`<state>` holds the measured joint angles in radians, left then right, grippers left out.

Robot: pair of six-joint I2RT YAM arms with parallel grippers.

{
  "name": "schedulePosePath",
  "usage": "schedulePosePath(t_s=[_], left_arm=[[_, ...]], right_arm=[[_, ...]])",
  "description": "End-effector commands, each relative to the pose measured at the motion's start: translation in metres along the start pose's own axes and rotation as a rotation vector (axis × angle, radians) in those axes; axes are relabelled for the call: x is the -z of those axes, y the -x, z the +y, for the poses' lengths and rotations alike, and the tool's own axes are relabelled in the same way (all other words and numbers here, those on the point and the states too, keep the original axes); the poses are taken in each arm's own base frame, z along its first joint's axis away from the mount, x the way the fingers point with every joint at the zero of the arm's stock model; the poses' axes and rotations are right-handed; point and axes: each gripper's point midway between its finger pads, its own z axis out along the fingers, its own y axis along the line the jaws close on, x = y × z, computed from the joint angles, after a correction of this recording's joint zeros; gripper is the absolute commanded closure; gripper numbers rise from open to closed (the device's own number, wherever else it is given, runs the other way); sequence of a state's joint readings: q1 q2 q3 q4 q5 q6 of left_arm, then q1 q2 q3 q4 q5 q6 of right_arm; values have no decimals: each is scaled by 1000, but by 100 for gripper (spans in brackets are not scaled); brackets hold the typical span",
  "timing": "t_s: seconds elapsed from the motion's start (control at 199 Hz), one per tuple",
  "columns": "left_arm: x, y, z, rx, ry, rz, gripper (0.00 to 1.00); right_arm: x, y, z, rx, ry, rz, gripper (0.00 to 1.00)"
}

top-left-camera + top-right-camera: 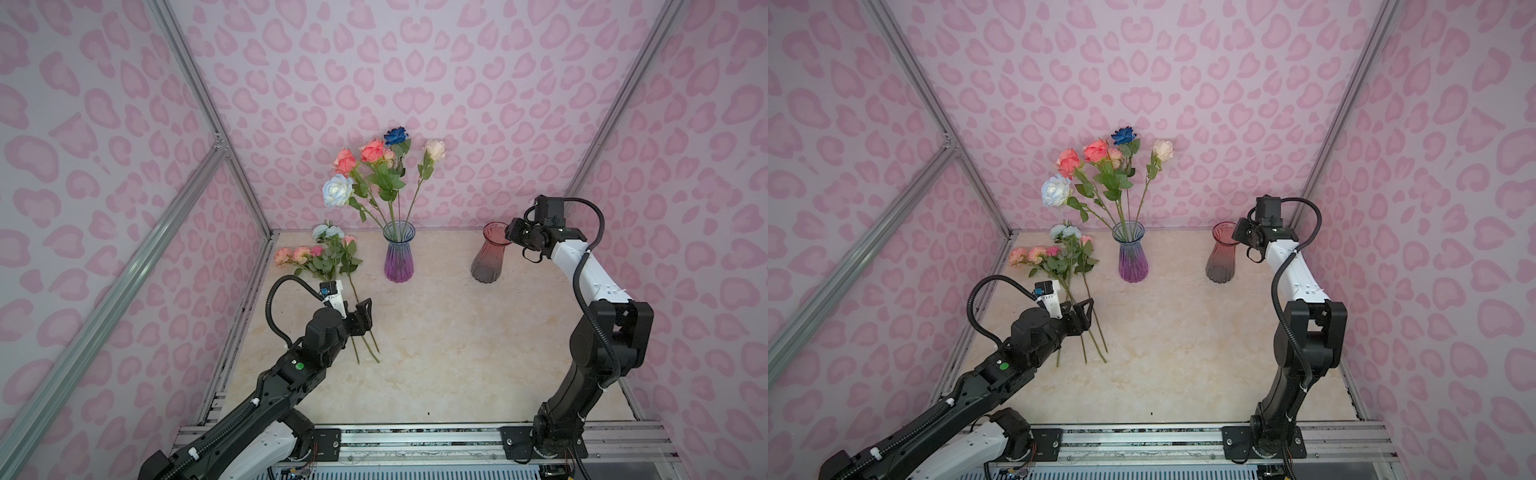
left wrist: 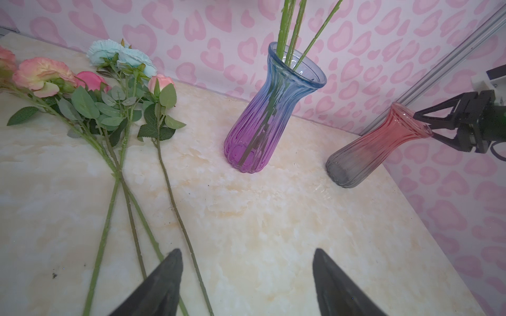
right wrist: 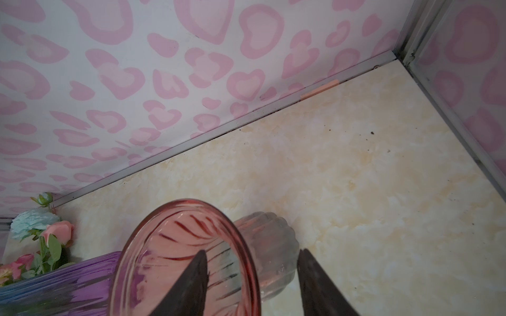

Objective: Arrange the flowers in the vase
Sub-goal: 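Lower the right gripper fingers into the mouth of the red vase, then close the right gripper on the rim of the red vase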

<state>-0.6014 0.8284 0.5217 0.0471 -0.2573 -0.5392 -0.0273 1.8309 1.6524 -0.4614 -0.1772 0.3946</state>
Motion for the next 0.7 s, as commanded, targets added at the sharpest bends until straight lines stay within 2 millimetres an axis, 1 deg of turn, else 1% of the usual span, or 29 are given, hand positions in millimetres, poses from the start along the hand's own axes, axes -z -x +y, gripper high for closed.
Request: schedulePosePath(t_s=[0.0,0.075,0.171,0.296,0.366,0.572,0.697], left_arm=[[4,4,10,2,45,-38,25],[6,6,13,4,55,-50,25],[6,6,14,-7,62,-52,25],[5,6,21,-30,97,-58,25],[6,6,21,-33,98,-60,25],[7,7,21,-36,96,-62,26],[7,7,20,-35,89,-59,26]], right_arm=[[-7,-3,1,-10,12,15,49],[-10,-4,1,-10,13,21,52],[-12,-4,1,-8,15,27,53],[-16,-3,3,2,17,41,56],[-18,-4,4,1,22,55,60],[-23,-8,7,-5,38,80,60],[-28,-11,4,-2,28,102,60]])
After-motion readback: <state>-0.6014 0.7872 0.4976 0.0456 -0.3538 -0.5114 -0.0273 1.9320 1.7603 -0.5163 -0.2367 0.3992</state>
